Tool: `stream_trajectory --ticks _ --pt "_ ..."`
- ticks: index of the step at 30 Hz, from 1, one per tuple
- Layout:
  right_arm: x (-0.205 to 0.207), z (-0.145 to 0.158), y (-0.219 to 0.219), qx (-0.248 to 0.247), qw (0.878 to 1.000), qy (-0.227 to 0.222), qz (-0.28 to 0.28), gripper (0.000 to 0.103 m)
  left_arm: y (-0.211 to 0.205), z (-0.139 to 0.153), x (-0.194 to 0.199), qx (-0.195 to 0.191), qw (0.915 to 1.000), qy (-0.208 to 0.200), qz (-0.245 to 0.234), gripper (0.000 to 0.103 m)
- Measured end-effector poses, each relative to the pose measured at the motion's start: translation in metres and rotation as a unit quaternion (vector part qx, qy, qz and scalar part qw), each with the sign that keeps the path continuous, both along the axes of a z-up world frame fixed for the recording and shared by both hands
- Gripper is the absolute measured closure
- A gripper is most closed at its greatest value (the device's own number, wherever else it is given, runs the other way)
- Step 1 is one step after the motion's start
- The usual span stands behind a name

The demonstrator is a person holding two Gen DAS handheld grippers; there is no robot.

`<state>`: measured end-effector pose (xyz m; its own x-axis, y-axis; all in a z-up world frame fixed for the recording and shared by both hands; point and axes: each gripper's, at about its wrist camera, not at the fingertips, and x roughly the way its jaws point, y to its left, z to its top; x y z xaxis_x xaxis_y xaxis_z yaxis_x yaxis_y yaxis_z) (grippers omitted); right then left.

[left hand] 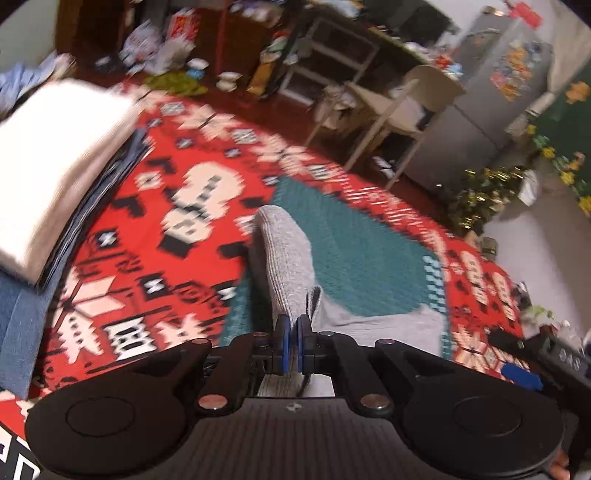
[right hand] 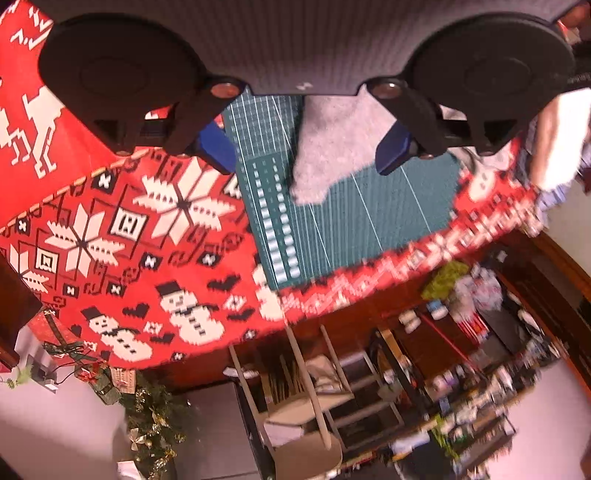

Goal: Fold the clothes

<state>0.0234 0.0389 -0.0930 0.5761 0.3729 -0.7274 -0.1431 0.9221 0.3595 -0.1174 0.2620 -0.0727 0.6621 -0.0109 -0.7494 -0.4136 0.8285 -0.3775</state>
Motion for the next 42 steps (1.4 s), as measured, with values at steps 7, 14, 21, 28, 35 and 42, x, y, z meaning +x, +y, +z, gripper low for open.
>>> stream_trajectory --ticks 7,14,21,28,35,42 --pt "0.009 0.006 -0.032 0.049 0.998 0.0 -0.043 0.016 -0.076 0.03 0.021 0.05 0.995 -0.022 -0.084 0.099" --pt "0.018 0.007 -0.062 0.09 0.992 0.004 -0.085 0.015 -0.151 0.008 0.055 0.092 0.9834 0.011 -0.156 0.099" --pt "0.022 -0.001 -0.065 0.103 0.991 0.012 -0.087 0.013 -0.156 -0.034 0.082 0.05 0.9857 0.066 -0.147 0.098" --pt "0.028 -0.015 -0.061 0.142 0.986 0.052 -0.066 0.022 -0.14 -0.025 0.072 -0.014 0.9875 0.053 -0.148 0.097" --pt "0.039 -0.044 -0.044 0.181 0.975 0.125 -0.018 0.039 -0.109 -0.008 0.044 -0.014 0.9878 0.023 -0.153 0.097" --pt "0.061 -0.064 -0.011 0.139 0.981 0.131 0.018 0.039 -0.114 -0.033 0.019 0.019 0.9786 0.023 -0.204 0.097"
